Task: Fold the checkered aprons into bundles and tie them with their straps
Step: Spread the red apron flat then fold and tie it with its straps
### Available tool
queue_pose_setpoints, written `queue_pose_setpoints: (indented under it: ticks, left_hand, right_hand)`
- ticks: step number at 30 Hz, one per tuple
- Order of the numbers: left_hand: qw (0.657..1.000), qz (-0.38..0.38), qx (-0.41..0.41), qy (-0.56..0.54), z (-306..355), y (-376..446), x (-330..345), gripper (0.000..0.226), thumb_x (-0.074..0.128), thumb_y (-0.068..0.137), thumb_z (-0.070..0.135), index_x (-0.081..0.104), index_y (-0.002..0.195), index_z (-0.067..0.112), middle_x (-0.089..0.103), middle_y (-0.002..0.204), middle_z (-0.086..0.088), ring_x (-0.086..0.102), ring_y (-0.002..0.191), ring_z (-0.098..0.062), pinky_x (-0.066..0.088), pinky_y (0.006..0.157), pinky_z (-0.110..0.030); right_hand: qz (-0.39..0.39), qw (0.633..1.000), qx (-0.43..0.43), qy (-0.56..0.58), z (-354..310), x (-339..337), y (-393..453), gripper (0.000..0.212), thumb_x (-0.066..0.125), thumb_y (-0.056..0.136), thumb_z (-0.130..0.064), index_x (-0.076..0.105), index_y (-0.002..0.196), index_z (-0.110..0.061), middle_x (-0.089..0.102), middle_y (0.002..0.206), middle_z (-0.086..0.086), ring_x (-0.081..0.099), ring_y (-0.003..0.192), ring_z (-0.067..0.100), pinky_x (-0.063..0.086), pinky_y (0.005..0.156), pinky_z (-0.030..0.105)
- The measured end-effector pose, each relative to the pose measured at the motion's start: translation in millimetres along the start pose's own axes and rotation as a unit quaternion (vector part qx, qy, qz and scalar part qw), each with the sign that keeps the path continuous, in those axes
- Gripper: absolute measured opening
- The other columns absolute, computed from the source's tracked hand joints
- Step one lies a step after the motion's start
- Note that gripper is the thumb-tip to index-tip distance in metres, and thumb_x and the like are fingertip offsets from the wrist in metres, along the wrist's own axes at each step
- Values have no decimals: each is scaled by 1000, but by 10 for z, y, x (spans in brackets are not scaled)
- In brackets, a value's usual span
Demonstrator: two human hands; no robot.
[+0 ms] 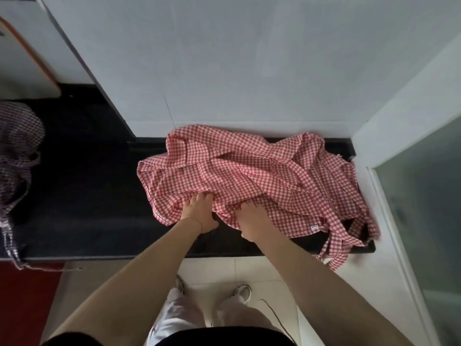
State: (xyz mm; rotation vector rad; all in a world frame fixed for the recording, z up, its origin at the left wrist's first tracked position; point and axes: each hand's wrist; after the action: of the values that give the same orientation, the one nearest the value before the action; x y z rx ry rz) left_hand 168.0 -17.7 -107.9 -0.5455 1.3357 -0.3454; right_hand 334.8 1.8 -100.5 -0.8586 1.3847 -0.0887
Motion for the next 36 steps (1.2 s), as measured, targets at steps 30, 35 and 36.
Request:
queue_pose_setpoints:
  ticks: [30,35,36]
  left_hand:
    - [944,235,130,-192,523,-334,-1817,48,67,87,50,42,111,16,55,92,-1,54,84,-21,46,74,-33]
    - [948,305,86,-41,639,-352,-1570,37,62,87,21,41,114,9,49,112,-9,45,102,-24,42,89,-31]
    - [944,317,74,-48,642,-360,-1552,32,55,85,7,43,114,8,49,114,-11,45,104,-25,43,89,-32]
  right_hand:
    - [354,918,17,178,715,-1666,-486,14,52,95,-12,52,108,-13,62,94,5,56,79,25,37,63,33]
    - [354,907,17,229,678,-1777,-476,10,55,94,-21,64,99,-19,63,89,-3,59,84,19,38,66,29]
    - [354,906,20,229,666,-1761,-469,9,56,94,-23,64,97,-19,61,86,-5,59,82,19,38,65,29]
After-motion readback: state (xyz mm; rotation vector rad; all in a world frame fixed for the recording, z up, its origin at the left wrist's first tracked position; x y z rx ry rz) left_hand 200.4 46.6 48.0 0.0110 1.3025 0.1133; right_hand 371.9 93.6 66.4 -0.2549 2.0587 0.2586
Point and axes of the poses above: each hand's wrist, its own y-axis towards the middle knuckle, its own x-axis out of the palm, z = x × y
